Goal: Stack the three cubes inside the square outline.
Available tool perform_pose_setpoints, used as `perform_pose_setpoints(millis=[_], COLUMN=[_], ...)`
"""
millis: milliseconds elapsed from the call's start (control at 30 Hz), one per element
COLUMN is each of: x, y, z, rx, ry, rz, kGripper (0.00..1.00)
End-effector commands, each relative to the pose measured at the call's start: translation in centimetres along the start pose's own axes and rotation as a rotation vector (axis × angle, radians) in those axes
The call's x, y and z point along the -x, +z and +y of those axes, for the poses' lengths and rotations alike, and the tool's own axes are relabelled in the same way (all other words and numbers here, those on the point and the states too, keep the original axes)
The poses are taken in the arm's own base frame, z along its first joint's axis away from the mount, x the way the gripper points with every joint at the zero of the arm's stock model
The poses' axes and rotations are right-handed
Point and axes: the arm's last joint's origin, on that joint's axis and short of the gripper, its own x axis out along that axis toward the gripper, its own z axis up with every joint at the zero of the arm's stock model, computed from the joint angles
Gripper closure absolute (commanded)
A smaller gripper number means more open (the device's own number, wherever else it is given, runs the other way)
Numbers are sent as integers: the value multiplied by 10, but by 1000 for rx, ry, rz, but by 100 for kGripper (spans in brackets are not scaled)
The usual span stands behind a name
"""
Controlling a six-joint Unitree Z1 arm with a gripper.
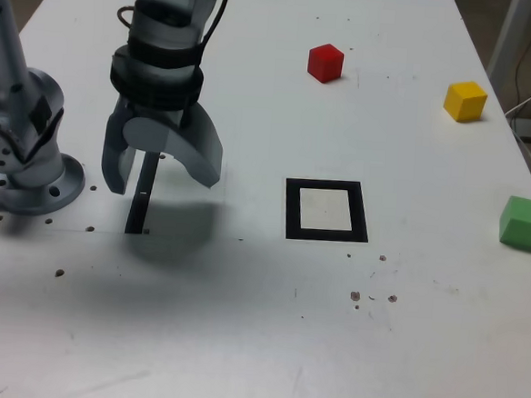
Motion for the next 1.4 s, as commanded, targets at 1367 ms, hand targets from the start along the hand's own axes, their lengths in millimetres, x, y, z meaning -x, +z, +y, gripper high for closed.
perform_pose_setpoints(millis=[1367], x=[65], y=[124], z=[37], rx=[50], ry=[32], rz=[-137], kGripper=[1])
